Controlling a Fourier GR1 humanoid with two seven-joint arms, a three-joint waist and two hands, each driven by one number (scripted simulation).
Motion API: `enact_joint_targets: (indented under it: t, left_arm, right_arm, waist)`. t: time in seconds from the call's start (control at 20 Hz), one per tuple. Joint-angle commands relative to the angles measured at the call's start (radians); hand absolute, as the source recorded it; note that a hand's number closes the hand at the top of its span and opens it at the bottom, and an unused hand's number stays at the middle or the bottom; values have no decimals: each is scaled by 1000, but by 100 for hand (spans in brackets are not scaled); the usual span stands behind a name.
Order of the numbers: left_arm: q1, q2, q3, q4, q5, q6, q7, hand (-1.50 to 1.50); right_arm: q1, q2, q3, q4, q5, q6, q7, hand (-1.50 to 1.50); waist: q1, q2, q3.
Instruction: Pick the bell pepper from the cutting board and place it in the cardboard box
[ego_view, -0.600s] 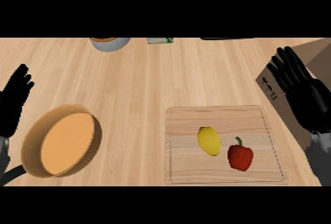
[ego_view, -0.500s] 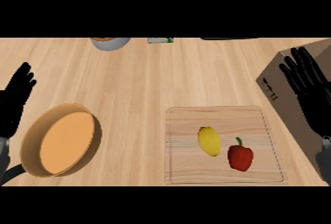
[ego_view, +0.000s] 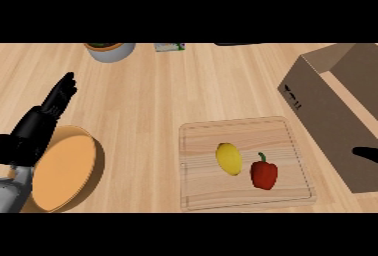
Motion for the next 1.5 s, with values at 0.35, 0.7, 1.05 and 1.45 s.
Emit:
enact_joint_targets:
  t: [0.35, 0.7, 1.05, 1.45]
  left_arm:
    - [-32, -50, -36, 49, -29, -72, -103, 0]
    - [-37, -88, -69, 36, -64, -68, -119, 0]
    - [-119, -101, -66, 78, -72, -108, -103, 0]
    - [-83, -128, -72, 88, -92, -124, -123, 0]
  right_arm:
    - [409, -103, 111, -377, 472, -19, 80, -150]
    - [386, -268, 221, -501, 535, 254, 430, -150]
    - [169, -279, 448, -584, 556, 443, 824, -150]
    - [-148, -34, 714, -407, 564, 558, 1120, -150]
  waist:
    - [72, 20, 2]
    - [117, 28, 1]
    - [149, 33, -1]
    - [155, 29, 1]
